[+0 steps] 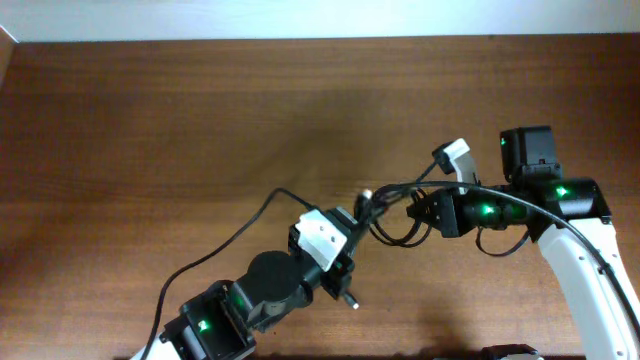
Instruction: Untangle cables
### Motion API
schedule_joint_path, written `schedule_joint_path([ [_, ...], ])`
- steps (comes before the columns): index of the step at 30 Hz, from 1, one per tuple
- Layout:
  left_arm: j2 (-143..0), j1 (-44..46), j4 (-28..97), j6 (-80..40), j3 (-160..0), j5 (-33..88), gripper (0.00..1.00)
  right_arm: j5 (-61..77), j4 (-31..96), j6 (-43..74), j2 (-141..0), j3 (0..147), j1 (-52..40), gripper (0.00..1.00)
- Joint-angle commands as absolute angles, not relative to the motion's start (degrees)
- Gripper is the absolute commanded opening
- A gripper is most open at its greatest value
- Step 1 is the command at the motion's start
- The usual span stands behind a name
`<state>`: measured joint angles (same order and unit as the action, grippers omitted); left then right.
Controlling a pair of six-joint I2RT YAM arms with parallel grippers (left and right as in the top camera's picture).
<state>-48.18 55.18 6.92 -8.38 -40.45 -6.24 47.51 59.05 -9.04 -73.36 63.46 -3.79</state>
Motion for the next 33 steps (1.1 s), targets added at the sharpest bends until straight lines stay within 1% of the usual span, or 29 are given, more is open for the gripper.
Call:
schedule_joint_path([
  [1, -47.3, 55.3, 9.4, 0.3, -41.4, 11.3, 0.0, 49.7, 56.8, -5.4, -73.3, 63.7, -3.6, 0.04],
  [2, -47.3, 55.3, 10.2, 4.3, -41.4, 17.2, 0.0, 49.7, 56.2, -5.5, -73.3, 63.7, -3.6, 0.04],
  [3, -47.3, 55.3, 11.7, 7.3, -41.4, 20.3, 0.0, 49.7, 56.1, -5.5, -73.3, 63.7, -3.6, 0.04],
  [4, -47.3, 55.3, 14.0, 9.1, -41.4, 20.3, 0.0, 49.7, 56.1, -5.4, -73.3, 63.7, -3.6, 0.04],
  [6, -47.3, 55.3, 17.6, 10.2, -41.4, 18.7, 0.19, 49.7, 56.1, -5.5, -73.3, 63.7, -3.6, 0.04],
  [7, -47.3, 55.3, 18.7, 10.2, -41.4, 17.5, 0.35, 49.7, 56.1, -5.5, -73.3, 63.7, -3.6, 0.04],
  [8, -47.3, 55.3, 19.2, 10.2, -41.4, 16.1, 0.78, 49.7, 56.1, -5.5, -73.3, 63.7, -3.6, 0.04],
  [9, -47.3, 55.3, 19.2, 10.2, -41.4, 15.1, 0.99, 49.7, 56.1, -5.5, -73.3, 63.7, -3.6, 0.04],
  [12, -47.3, 55.3, 19.2, 10.2, -41.4, 12.6, 0.99, 49.7, 56.0, -5.5, -73.3, 63.7, -3.6, 0.04],
  [16, -47.3, 55.3, 20.3, 10.2, -41.4, 3.8, 0.99, 53.2, 55.4, -6.2, -73.3, 63.7, -3.6, 0.04],
  [18, -47.3, 55.3, 22.8, 9.5, -41.4, -2.8, 0.99, 61.4, 55.4, -12.8, -73.3, 63.7, -3.6, 0.04],
  [19, -47.3, 55.3, 23.0, 5.9, -41.4, -6.1, 0.99, 66.2, 55.4, -16.6, -73.3, 63.7, -3.6, 0.04],
  [21, -46.5, 54.2, 21.5, 1.7, -41.4, -6.5, 0.99, 70.5, 55.5, -21.4, -73.3, 63.7, -3.6, 0.04],
  [23, -44.4, 51.2, 19.6, -1.2, -41.4, -6.5, 0.99, 73.7, 55.4, -25.6, -73.3, 63.7, -3.6, 0.04],
  [25, -43.7, 45.9, 20.0, -3.9, -41.4, -6.5, 0.99, 80.6, 55.4, -32.1, -73.3, 63.7, -3.6, 0.04],
  [27, -43.7, 40.6, 20.3, -7.1, -41.4, -6.1, 0.99, 83.5, 54.3, -32.8, -73.3, 63.7, -3.6, 0.04],
  [29, -43.8, 37.1, 20.3, -7.0, -41.4, -2.6, 0.99, 88.9, 50.1, -32.8, -73.3, 63.7, -3.6, 0.04],
  [31, -43.8, 34.9, 20.8, -7.0, -41.4, 0.4, 0.99, 88.9, 47.0, -32.6, -73.2, 64.1, -3.7, 0.04],
  [33, -43.8, 34.3, 21.5, -7.0, -41.4, 0.5, 0.99, 88.9, 45.4, -32.6, -73.0, 64.3, -3.7, 0.04],
])
